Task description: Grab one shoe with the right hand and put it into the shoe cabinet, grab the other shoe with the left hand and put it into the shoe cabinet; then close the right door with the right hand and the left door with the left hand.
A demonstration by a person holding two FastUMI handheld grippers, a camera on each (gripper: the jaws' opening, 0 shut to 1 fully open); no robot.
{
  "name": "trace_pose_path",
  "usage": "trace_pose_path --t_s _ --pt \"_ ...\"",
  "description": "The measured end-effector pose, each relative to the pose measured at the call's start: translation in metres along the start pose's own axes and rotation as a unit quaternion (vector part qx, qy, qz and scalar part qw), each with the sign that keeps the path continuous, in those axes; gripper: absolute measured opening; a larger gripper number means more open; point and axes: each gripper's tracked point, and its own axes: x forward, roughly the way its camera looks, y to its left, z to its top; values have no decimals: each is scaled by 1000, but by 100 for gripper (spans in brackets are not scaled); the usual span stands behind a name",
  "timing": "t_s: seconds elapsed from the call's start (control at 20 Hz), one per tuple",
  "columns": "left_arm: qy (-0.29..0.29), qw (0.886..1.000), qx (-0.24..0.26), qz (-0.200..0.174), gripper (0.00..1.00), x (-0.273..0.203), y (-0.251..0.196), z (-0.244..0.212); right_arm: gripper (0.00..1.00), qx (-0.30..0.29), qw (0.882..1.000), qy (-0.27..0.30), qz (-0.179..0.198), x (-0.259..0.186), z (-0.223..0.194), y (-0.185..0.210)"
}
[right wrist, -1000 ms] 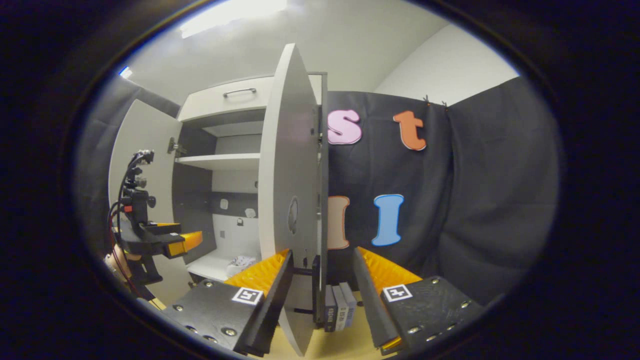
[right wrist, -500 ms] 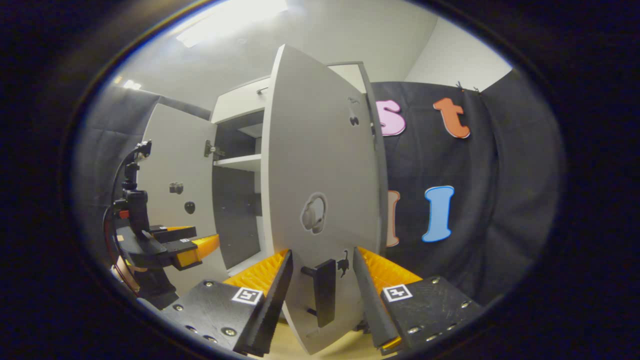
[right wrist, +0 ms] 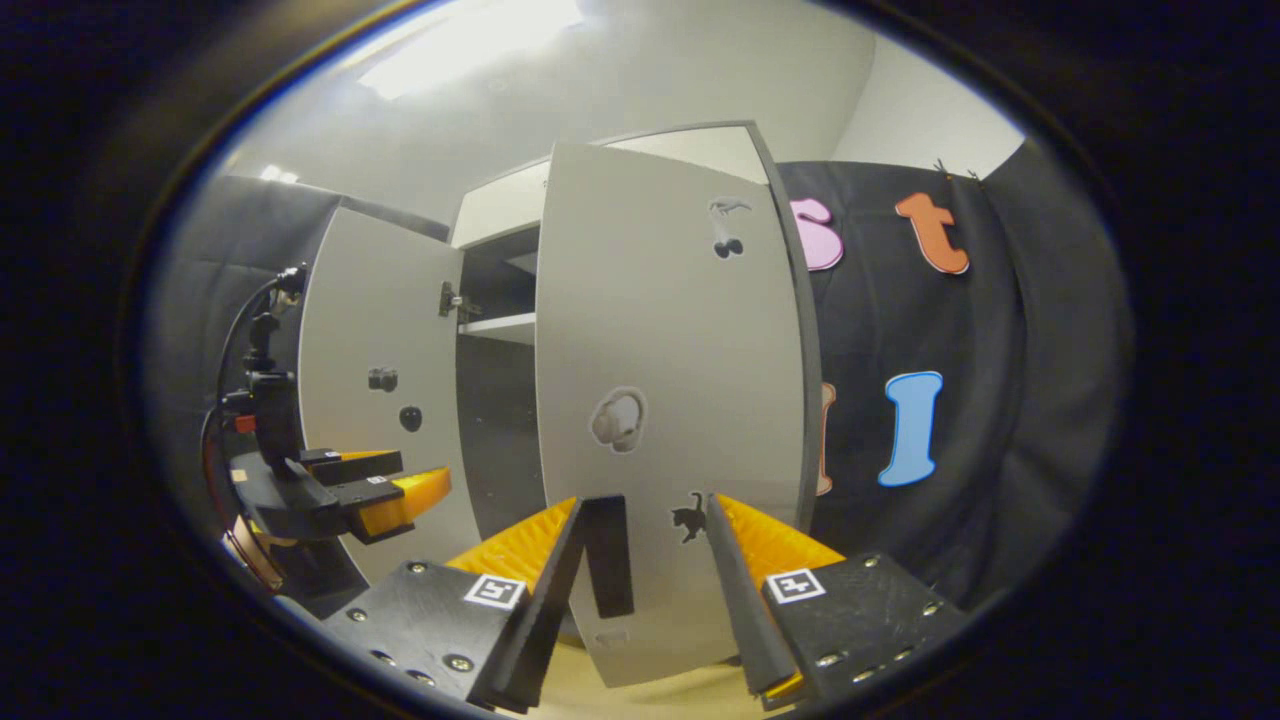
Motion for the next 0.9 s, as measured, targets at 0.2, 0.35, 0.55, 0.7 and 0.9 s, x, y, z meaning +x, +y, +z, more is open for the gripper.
trace_pose_path --t_s 0.2,0.35,0.55,0.7,0.9 --pt "-1 1000 -4 -2 97 -4 -1 2 72 -3 1000 -4 -9 -4 2 -6" --pt "-1 1000 -9 -1 97 -8 -4 5 70 -4 1000 -4 -15 -5 2 -13" --pt "-5 1000 -9 -6 98 -10 -9 7 70 3 1000 -7 -21 -2 4 -21" --pt "-4 1000 -10 -6 100 -7 -11 6 70 5 1000 -6 -27 -1 3 -27" --pt "-6 1000 -11 -8 98 -3 -14 8 70 3 999 -13 -31 2 5 -32"
